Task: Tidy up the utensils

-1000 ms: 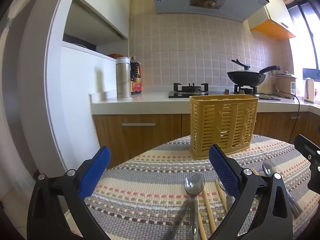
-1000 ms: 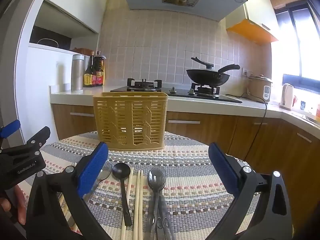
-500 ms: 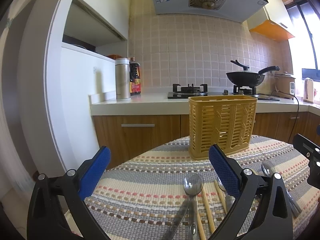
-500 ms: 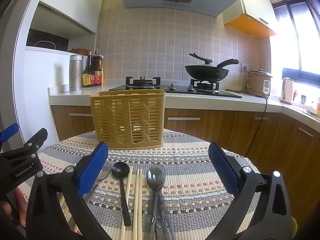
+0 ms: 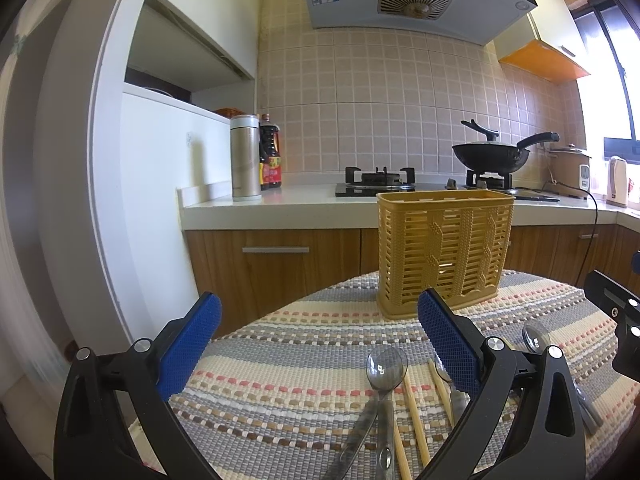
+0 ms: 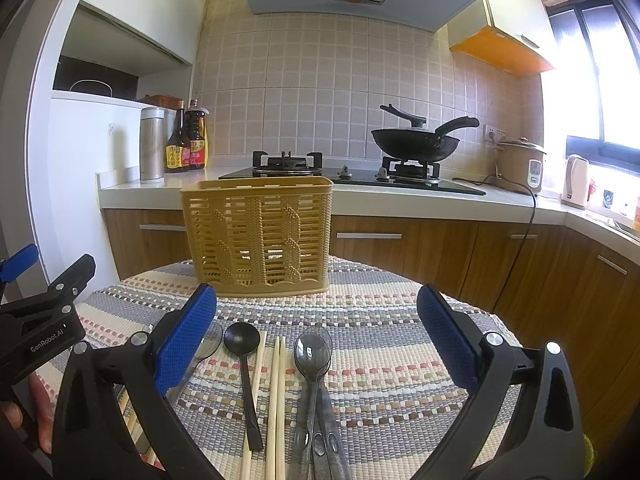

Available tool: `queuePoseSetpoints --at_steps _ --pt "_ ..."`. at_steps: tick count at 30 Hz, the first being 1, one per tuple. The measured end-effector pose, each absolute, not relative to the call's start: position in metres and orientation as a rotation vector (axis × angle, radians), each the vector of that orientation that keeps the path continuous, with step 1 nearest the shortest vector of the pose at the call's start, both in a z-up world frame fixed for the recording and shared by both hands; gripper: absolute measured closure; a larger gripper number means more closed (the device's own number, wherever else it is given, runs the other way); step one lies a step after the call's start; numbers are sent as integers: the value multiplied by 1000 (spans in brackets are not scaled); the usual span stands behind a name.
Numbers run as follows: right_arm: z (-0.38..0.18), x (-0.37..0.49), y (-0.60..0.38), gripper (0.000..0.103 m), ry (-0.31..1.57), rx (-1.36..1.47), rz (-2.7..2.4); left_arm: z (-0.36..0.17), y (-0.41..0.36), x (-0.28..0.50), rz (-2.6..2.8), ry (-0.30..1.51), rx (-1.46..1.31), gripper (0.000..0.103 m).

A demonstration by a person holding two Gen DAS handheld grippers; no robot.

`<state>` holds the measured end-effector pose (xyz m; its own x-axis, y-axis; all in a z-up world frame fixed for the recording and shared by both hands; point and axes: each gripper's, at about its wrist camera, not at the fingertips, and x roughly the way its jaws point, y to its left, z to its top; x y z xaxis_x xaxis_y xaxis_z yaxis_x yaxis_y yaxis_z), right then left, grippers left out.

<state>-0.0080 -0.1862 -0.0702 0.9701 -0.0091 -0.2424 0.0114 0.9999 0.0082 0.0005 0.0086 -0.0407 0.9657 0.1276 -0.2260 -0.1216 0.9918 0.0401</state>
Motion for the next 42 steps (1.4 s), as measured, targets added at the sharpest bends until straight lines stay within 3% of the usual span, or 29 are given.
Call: queuePoseSetpoints --at_steps 16,25,28,35,37,39,42 --pt "-69 -6 -188 8 265 19 -16 -41 9 1 134 247 12 8" --pt "-58 17 -213 8 411 107 -96 -22 64 26 6 449 -62 8" --pt "-57 25 -212 8 426 39 -104 -23 69 49 -104 609 -28 19" --pt "-61 69 -212 8 728 -43 -4 -57 48 84 -380 937 110 42" --pt "-63 77 -211 17 784 -60 22 -68 43 87 -436 999 110 44" --pt "-67 85 -208 24 836 -91 54 -75 42 92 -467 1045 112 52" --pt "-75 93 -202 36 912 -132 102 -85 34 99 -506 1103 158 53"
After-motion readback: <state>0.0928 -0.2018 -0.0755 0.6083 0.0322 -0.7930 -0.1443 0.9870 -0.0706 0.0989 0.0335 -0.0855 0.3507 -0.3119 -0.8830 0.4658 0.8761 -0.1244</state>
